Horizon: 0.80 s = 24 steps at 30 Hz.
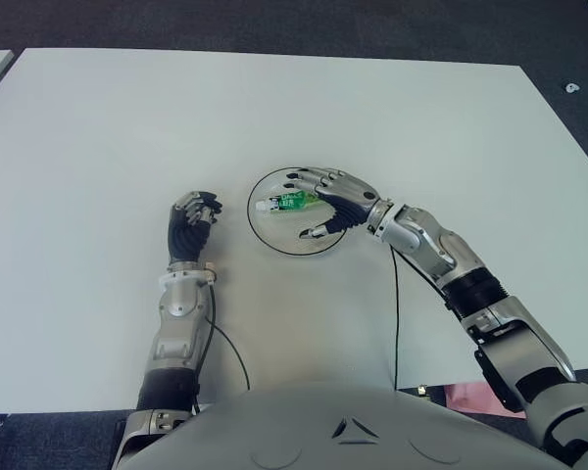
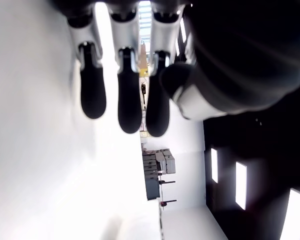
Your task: Put the toothpaste on the table into the plate.
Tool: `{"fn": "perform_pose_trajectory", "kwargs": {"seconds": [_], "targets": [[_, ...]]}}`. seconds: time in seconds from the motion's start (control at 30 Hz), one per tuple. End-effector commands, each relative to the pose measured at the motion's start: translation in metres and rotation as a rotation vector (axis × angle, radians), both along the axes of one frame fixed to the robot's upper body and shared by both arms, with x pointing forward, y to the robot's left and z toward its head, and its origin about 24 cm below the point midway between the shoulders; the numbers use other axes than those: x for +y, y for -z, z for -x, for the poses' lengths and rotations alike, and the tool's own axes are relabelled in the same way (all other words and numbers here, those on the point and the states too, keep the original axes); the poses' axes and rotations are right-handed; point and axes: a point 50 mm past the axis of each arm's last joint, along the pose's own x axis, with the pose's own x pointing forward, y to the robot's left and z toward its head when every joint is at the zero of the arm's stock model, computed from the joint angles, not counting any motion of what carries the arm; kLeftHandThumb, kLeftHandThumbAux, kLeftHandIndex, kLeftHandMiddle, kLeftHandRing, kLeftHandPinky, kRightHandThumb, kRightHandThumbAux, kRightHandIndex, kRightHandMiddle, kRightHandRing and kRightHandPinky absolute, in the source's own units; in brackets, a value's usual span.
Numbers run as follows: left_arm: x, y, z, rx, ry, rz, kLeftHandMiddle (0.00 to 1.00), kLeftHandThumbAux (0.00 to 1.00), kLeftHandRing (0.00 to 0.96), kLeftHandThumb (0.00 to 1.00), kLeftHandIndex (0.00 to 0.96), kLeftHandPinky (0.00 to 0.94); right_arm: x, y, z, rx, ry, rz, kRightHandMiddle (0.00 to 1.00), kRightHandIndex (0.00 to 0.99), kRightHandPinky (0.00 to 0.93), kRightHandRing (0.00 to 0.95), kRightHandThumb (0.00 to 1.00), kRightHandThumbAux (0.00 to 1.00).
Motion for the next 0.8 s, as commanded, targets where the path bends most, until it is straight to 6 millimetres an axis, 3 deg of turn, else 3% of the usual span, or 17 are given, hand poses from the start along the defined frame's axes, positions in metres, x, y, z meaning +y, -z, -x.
{"fn": "perform_pose_trajectory", "kwargs": {"seconds": [0.03,0.37,0.57,0.8], "targets": [[0.003,0.035,0.022,0.205,-0.027,0.031,0.502,0.721,0.504,0.707,0.430,0.508,-0.004,0.002,0.003,0.021,0.002,0.005,0.000,0.000,0.000,0.000,0.127,0.390],[0.003,0.035,0.022,0.202,-0.027,0.032,0.497,0.721,0.502,0.707,0.431,0.510,-0.009,-0.002,0.006,0.028,0.008,-0.043,0.000,0.000,0.000,0.000,0.107,0.395],[0.003,0.035,0.022,0.206,-0.028,0.031,0.494,0.721,0.500,0.708,0.431,0.509,-0.020,0.001,0.010,0.098,0.120,-0.274,0.000,0.000,0.000,0.000,0.059,0.481],[0.003,0.035,0.023,0.205,-0.028,0.026,0.493,0.721,0.491,0.709,0.431,0.494,-0.029,0.009,0.019,0.160,0.245,-0.550,0.026,0.012,0.157,0.048,0.008,0.623]]}}
